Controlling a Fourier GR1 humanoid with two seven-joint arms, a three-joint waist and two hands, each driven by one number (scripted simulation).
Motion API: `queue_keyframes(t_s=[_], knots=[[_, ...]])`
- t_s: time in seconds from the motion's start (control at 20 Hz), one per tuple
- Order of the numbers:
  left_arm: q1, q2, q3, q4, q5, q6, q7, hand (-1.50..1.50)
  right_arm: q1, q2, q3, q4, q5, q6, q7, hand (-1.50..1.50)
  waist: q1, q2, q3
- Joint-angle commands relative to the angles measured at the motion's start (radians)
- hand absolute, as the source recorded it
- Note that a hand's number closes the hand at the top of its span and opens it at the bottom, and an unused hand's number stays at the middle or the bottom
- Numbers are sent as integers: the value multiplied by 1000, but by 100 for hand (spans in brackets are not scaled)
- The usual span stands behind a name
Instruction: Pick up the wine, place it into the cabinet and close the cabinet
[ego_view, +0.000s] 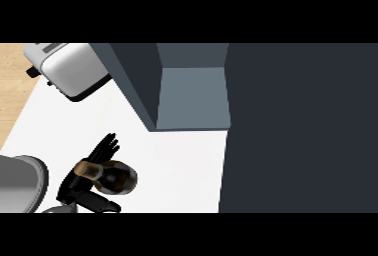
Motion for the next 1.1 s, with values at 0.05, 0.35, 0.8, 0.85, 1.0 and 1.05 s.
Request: queue_keyframes(t_s=[0.05, 0.35, 0.8, 0.85, 1.0, 1.05], knots=[[-52, -34, 19, 97, 30, 3, -7, -150, -5, -13, -21, -228, -81, -19, 134, -150, 4, 1, 0], [-103, -22, 102, 177, 146, -59, 9, -150, 32, -32, -75, -235, -131, 4, 106, -150, -6, 1, 0], [-102, -94, 47, 162, 133, -26, 25, -150, 55, -9, -46, -207, -94, 4, 82, -150, 6, -1, 1], [-96, -90, 39, 215, 108, -42, -41, -150, 61, -29, -78, -227, -134, 24, 85, -150, 1, 0, 1], [-96, -114, 20, 159, 96, -3, -34, 150, 81, -9, -12, -256, -67, 4, 101, -150, 1, -3, 1], [-117, -106, 36, 178, 112, -7, -28, 150, 48, -15, -34, -256, -94, 1, 126, -150, 2, -1, 1]])
